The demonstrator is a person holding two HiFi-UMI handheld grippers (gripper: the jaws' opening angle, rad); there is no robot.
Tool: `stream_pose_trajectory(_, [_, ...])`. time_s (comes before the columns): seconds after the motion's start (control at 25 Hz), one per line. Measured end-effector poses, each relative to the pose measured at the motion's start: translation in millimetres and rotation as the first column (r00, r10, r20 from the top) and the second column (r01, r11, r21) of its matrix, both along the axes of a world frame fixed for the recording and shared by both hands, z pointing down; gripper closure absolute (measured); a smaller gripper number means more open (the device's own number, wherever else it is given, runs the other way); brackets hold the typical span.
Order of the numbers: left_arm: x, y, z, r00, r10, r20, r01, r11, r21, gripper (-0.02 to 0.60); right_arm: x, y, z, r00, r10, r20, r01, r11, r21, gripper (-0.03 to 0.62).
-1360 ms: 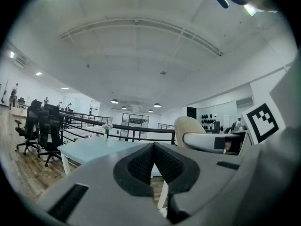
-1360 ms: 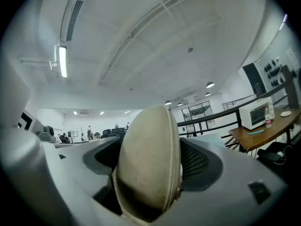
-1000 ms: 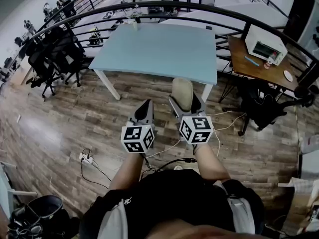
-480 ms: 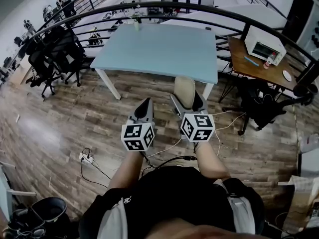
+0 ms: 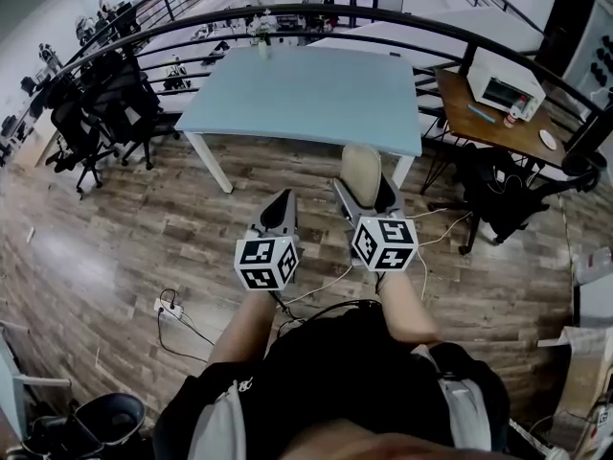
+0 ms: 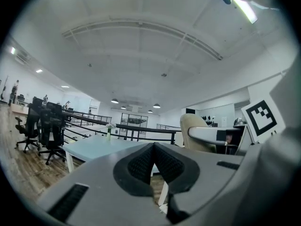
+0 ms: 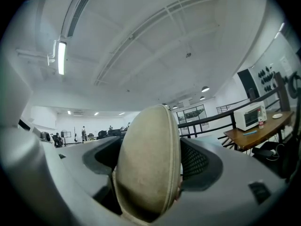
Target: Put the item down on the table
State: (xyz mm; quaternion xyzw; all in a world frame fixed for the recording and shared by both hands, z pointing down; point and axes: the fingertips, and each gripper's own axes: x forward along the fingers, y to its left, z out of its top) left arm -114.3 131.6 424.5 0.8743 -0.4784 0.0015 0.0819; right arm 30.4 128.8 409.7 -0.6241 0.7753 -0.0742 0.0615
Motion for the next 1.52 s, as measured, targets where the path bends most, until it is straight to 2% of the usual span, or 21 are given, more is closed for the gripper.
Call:
stream_pose_trajectory(0.32, [-11.6, -4.8, 9.4, 1.0, 0.006, -0.007, -0.006, 1.0, -0.006, 0.568, -8.1, -4.2, 5.7, 1.0, 0.01, 0.005, -0.01, 1.0, 0.0, 0.197])
stream_pose_trajectory(0.64, [-2.7, -40.4, 19.6, 1.0, 0.001, 0.014, -0.001, 1.0, 0.003, 0.568, 1.6, -41.9, 10.3, 1.0, 0.005, 0.019, -0.006, 0.999, 0.031, 0.197])
stream_pose_trajectory(1.0, [12.8, -118.0, 20.2, 1.0, -0.008, 0.023, 0.007, 1.0, 0.017, 0.568, 17.6, -123.5, 8.7, 0.999, -0.005, 0.032, 0.004, 0.999, 0.05, 0.198])
stream_pose_trajectory(1.52, [68.4, -251.9, 24.6, 0.999, -0.009, 0.039, 0.01, 1.0, -0.029, 0.568, 73.4, -257.9, 12.4, 0.998, -0.013, 0.053, 0.013, 1.0, 0.013, 0.198])
